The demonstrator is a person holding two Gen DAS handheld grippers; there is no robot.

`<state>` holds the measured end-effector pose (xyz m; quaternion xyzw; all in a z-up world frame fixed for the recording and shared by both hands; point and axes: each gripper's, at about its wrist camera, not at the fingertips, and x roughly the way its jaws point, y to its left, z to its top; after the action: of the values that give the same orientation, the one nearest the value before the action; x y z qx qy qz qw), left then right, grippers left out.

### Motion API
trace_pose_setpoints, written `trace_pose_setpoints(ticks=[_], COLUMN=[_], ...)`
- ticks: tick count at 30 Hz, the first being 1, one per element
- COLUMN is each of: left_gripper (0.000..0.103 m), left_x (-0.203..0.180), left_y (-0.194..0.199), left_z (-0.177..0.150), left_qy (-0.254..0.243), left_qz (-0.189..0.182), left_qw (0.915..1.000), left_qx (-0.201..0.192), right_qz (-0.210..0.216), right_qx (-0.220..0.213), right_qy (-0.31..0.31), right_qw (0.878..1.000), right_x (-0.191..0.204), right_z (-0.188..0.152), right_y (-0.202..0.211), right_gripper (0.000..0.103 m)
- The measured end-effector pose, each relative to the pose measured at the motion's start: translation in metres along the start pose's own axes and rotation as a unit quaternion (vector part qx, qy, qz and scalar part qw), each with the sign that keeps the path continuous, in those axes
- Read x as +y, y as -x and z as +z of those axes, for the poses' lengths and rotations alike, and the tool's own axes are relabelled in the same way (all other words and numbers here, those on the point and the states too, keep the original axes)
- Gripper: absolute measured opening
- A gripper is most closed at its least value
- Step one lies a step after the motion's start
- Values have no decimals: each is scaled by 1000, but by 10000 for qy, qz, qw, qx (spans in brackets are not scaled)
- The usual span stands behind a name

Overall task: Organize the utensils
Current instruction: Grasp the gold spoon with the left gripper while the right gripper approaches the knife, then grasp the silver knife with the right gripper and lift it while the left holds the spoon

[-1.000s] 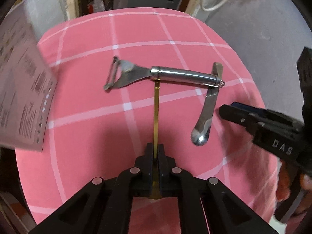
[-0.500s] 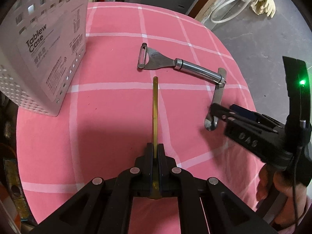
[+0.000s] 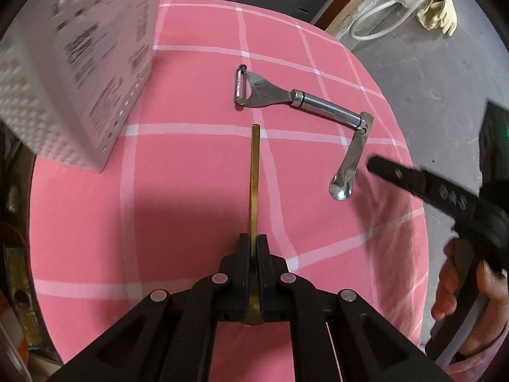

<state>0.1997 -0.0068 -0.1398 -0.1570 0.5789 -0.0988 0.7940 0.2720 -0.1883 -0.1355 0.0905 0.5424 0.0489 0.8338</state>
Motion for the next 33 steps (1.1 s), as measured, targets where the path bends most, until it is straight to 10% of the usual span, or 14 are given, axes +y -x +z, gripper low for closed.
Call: trace_pose_setpoints(ticks=[16,33], left_gripper=[5,5], left_x=[19,5], left_y=[12,6], left_z=[-21,-10], left_qy=[385,179], left_qz=[-166,184], left_qw=[9990,9997], left_qx=[-136,40], right_qz=[-2003,-810], right_qx=[831,376], right_qy=[1188,1296], right_qw=[9690,9875], right_x=[38,-7], right_z=[6,-31], right_y=[-21,8], right_gripper=[30,16])
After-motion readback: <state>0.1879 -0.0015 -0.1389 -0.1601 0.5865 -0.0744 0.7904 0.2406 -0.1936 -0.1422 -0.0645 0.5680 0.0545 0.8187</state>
